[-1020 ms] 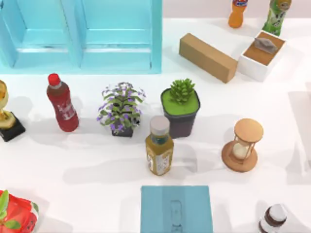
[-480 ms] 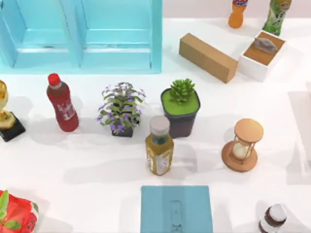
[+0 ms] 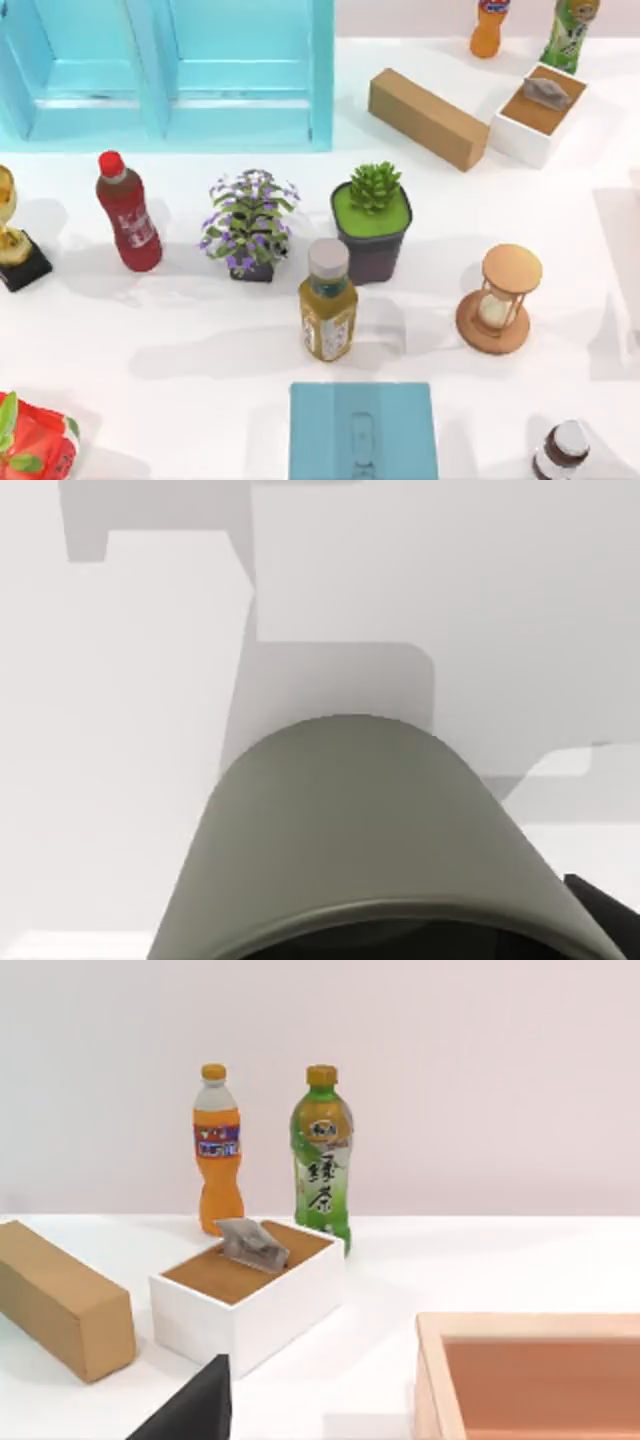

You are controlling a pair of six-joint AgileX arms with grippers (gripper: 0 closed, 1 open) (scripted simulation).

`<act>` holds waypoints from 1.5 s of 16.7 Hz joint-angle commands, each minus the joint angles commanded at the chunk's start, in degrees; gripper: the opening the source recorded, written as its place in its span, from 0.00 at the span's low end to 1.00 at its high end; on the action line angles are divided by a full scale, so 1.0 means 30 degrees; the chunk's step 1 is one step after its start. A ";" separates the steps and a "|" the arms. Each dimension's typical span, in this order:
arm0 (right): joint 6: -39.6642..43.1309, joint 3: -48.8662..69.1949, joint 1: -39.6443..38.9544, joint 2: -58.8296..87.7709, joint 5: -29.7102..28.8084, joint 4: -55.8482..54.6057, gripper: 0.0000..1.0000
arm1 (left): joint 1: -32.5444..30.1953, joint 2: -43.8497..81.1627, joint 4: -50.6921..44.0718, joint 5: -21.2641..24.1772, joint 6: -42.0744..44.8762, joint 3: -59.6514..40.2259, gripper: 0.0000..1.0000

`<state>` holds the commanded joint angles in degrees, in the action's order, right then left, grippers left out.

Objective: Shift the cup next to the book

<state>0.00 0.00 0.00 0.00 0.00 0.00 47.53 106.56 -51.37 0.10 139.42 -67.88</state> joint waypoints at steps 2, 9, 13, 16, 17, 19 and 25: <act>0.0000 0.0000 0.0000 0.0000 0.0000 0.0000 1.00 | -0.0014 -0.0276 -0.1116 -0.0008 0.0041 -0.0600 0.00; 0.0000 0.0000 0.0000 0.0000 0.0000 0.0000 1.00 | 0.0011 -0.1121 -0.2925 -0.0013 -0.0131 -0.1872 0.00; 0.0000 0.0000 0.0000 0.0000 0.0000 0.0000 1.00 | -0.0193 -0.1201 -0.2919 0.0168 -0.0634 -0.1930 0.00; 0.0000 0.0000 0.0000 0.0000 0.0000 0.0000 1.00 | -0.1174 -0.1902 -0.3099 0.0834 -0.2932 -0.2358 0.00; 0.0000 0.0000 0.0000 0.0000 0.0000 0.0000 1.00 | -0.1681 -0.2218 -0.3187 0.1125 -0.4104 -0.2544 0.00; 0.0000 0.0000 0.0000 0.0000 0.0000 0.0000 1.00 | -0.2937 -0.2893 -0.3413 0.1749 -0.7014 -0.2935 0.00; 0.0000 0.0000 0.0000 0.0000 0.0000 0.0000 1.00 | -0.8836 -0.5177 -0.4361 0.3446 -2.0142 -0.3529 0.00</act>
<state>0.00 0.00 0.00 0.00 0.00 0.00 21.02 91.03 -64.46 10.44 79.00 -78.47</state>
